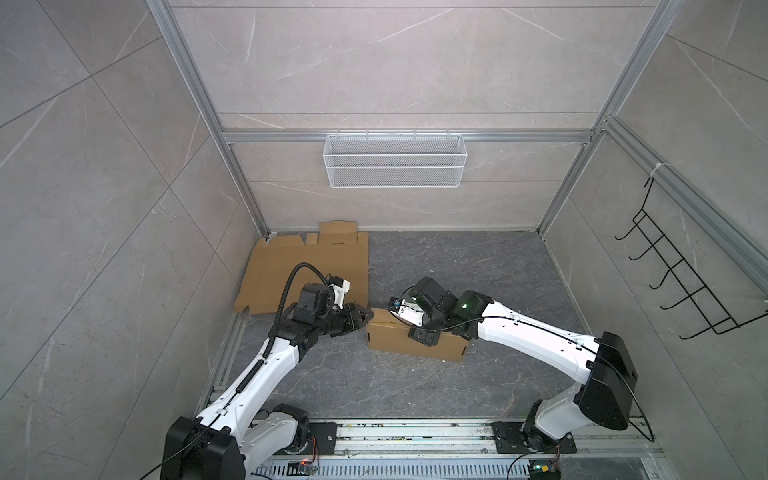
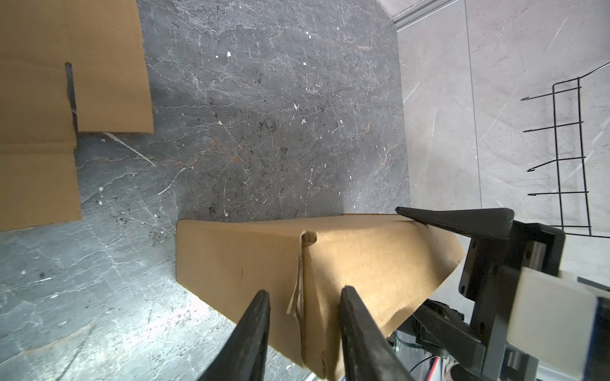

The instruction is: Fold the paper box

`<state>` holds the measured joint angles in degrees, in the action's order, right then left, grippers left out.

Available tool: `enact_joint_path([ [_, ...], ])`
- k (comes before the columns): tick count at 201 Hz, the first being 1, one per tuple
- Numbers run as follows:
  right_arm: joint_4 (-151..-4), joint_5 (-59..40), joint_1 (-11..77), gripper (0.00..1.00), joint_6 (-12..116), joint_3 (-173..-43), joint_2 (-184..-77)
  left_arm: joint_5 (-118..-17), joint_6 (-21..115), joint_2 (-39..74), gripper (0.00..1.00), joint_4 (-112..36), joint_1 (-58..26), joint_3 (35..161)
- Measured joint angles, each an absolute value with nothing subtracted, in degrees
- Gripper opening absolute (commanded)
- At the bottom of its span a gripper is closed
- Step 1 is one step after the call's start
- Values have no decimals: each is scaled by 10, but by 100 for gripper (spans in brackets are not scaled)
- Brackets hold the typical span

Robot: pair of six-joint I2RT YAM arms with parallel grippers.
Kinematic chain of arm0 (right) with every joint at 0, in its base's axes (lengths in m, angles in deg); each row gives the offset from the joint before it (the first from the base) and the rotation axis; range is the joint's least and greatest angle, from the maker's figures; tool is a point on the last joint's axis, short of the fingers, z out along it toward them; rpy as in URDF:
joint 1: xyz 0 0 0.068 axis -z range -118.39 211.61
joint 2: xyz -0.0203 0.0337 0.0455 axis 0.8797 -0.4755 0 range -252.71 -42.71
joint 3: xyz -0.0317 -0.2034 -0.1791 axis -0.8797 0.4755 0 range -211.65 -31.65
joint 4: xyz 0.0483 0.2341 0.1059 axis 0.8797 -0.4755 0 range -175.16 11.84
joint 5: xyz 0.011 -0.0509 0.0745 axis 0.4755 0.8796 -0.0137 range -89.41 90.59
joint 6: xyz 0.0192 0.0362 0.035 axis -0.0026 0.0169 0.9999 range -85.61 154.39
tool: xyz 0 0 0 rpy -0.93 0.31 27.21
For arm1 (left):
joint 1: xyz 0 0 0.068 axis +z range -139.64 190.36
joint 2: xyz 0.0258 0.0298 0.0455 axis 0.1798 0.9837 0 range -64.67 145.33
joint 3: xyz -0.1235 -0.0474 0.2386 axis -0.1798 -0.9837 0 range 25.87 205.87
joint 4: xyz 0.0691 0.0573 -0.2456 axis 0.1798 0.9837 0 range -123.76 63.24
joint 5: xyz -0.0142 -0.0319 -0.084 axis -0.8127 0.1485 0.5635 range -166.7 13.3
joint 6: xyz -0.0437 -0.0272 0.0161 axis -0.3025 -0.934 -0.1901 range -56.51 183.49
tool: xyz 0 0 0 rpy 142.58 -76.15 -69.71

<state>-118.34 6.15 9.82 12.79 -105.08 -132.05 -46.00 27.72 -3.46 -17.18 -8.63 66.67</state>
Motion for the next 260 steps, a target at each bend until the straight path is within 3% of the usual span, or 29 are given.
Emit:
enact_joint_path([
  [63,-1182,65,98,70,130,-1047,-1321,-457,293,-23,31,-171,-87,665],
  [136,-1163,29,101,87,200,-1032,-1269,-457,301,-11,31,-155,-87,682],
  [162,-1147,37,132,86,294,-1032,-1196,-459,301,-14,31,-155,-88,682],
  [183,-1167,43,203,79,411,-1032,-1155,-466,300,-19,31,-158,-90,680],
  [204,-1209,41,265,80,522,-1016,-1129,-471,297,-26,32,-163,-93,674],
  [260,-1258,-88,378,73,718,-864,-1027,-487,290,-38,32,-177,-100,662],
])
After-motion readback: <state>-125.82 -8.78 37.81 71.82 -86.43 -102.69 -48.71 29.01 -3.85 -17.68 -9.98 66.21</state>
